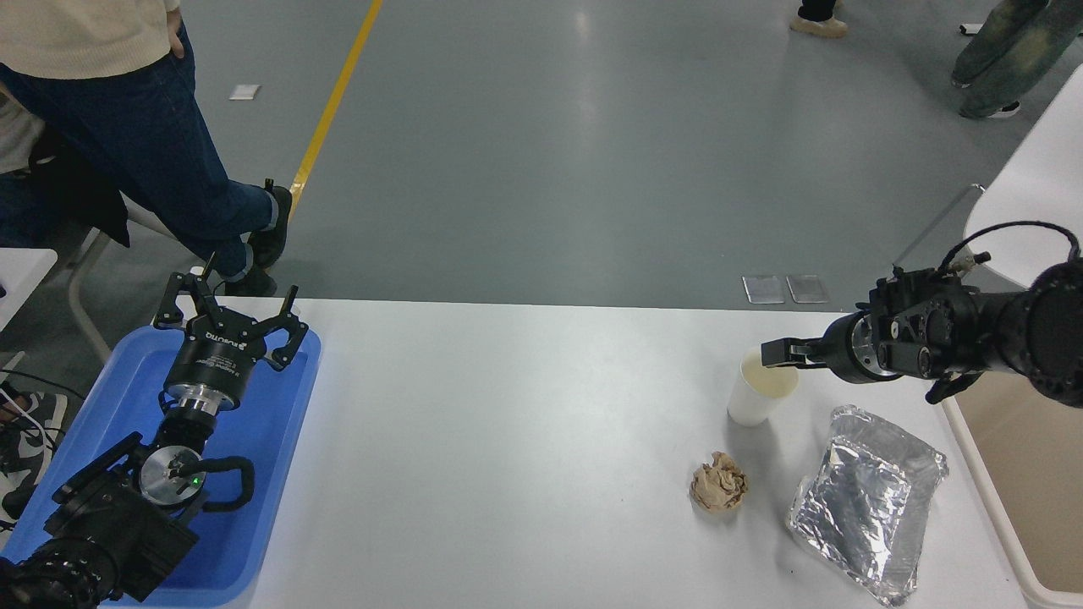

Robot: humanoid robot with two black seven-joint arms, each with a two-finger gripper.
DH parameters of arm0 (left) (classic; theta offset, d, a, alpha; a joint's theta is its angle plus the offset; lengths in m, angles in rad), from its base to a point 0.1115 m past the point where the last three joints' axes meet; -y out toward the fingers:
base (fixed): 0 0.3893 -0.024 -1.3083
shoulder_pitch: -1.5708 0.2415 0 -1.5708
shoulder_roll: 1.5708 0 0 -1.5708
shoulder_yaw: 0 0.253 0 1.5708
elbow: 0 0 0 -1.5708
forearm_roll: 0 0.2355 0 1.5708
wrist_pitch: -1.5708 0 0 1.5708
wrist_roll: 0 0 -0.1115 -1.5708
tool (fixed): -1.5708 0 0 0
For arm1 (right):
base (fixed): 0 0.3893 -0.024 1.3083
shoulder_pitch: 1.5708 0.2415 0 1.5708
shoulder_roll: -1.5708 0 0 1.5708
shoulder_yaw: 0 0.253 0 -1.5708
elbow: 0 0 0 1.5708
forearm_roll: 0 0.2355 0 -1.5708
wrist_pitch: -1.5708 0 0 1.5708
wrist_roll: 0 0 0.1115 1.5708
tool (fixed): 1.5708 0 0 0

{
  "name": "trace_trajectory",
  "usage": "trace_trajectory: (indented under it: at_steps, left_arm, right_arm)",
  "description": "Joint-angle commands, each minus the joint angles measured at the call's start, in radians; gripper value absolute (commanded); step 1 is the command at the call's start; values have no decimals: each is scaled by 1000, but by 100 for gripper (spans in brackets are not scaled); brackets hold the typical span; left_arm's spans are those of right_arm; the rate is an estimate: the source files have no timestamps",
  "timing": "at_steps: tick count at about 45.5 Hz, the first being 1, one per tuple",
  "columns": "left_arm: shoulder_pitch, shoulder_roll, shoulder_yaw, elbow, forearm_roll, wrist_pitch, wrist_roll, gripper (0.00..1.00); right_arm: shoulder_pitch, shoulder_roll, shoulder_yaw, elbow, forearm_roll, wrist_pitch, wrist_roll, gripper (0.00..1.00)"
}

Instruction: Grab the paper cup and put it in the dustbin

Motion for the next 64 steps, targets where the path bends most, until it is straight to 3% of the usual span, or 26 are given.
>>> trace_trajectory:
  at_steps: [1, 3, 13, 17, 23, 26, 54, 64]
  left_arm:
    - [0, 0, 0, 0, 0, 0, 0, 100]
    - [0, 0, 0, 0, 0, 0, 0, 100]
    - [0, 0, 0, 0, 0, 0, 0, 100]
    - [0, 0, 0, 0, 0, 0, 0, 100]
    - [-2, 0, 0, 0, 0, 0, 0, 100]
    - [-2, 0, 0, 0, 0, 0, 0, 100]
    - [-2, 0, 0, 0, 0, 0, 2, 100]
    - [-2, 0, 2, 0, 0, 0, 2, 100]
  right_arm:
    - [-39, -3, 32, -8, 10, -77, -23, 97]
    - [-45, -3, 40, -7, 10, -92, -23, 94]
    - [-66, -4, 74, -1, 12, -98, -55, 59]
    - [-68, -4, 89, 4, 30, -87, -85, 31]
    - [-66, -13, 109, 10, 52, -78, -135, 5]
    - [-65, -27, 126, 16, 53, -78, -138, 0]
    - [154, -130, 118, 199, 116, 49, -140, 0]
    - [363, -173, 45, 321, 110, 241, -132, 0]
